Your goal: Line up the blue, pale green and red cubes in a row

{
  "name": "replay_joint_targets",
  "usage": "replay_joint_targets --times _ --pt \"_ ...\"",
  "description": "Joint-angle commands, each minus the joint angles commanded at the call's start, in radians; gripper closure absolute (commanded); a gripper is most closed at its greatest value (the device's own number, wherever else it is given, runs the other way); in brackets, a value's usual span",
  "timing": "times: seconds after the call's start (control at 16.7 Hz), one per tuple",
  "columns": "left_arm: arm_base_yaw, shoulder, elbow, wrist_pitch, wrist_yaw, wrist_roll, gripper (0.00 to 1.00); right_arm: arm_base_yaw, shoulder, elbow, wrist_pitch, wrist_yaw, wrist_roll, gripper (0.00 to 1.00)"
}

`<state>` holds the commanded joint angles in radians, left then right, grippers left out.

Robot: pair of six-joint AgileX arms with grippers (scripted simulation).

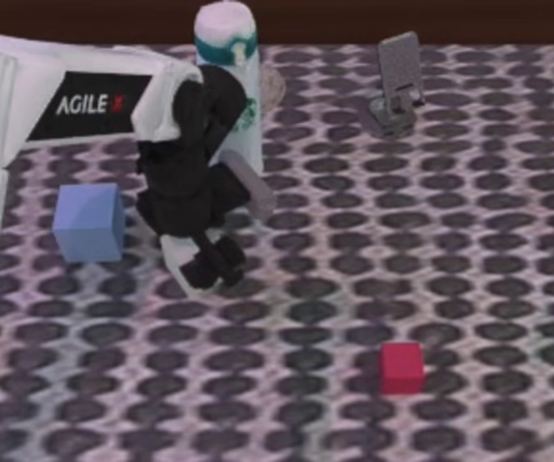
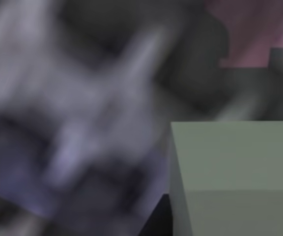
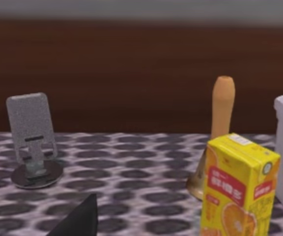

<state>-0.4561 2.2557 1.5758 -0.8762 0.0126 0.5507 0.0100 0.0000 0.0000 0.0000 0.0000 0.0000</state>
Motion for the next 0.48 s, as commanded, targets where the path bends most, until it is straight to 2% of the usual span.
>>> replay_joint_targets --times 0.18,0.48 --pt "0.004 -0.015 0.033 -0.041 0.0 -0.001 1.0 0.0 0.0 0.0 0.0 0.0 0.0 0.0" --pt "0.017 -0.077 0.133 -0.218 -0.001 -0.002 1.0 0.0 0.0 0.0 0.0 0.0 0.0 0.0"
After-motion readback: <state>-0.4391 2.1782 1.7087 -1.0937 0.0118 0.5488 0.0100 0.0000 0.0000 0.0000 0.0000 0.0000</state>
